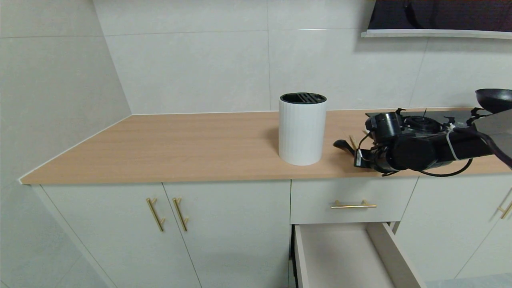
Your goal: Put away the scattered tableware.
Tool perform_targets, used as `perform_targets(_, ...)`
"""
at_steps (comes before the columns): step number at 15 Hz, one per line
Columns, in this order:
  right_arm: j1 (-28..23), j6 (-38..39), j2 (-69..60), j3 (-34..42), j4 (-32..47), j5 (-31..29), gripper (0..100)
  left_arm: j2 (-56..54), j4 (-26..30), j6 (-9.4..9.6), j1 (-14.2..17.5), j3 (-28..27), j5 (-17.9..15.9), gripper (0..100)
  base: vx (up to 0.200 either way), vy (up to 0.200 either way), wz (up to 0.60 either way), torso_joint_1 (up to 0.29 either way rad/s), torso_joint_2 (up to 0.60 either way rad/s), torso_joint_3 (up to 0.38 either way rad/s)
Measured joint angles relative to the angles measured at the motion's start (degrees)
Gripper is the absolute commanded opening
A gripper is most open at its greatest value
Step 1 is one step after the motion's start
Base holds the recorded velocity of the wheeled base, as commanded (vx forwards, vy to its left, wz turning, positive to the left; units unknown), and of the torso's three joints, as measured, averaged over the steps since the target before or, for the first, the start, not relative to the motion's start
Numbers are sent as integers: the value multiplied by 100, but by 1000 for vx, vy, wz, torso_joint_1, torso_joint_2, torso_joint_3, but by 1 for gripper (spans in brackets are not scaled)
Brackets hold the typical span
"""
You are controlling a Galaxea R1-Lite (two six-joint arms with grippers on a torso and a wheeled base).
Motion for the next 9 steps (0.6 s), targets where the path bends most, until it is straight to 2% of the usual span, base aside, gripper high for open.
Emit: perform_targets(9, 24, 73, -534, 286, 140, 0, 0, 0, 0, 2, 0, -2, 0, 100, 0, 0, 0, 0, 0, 0)
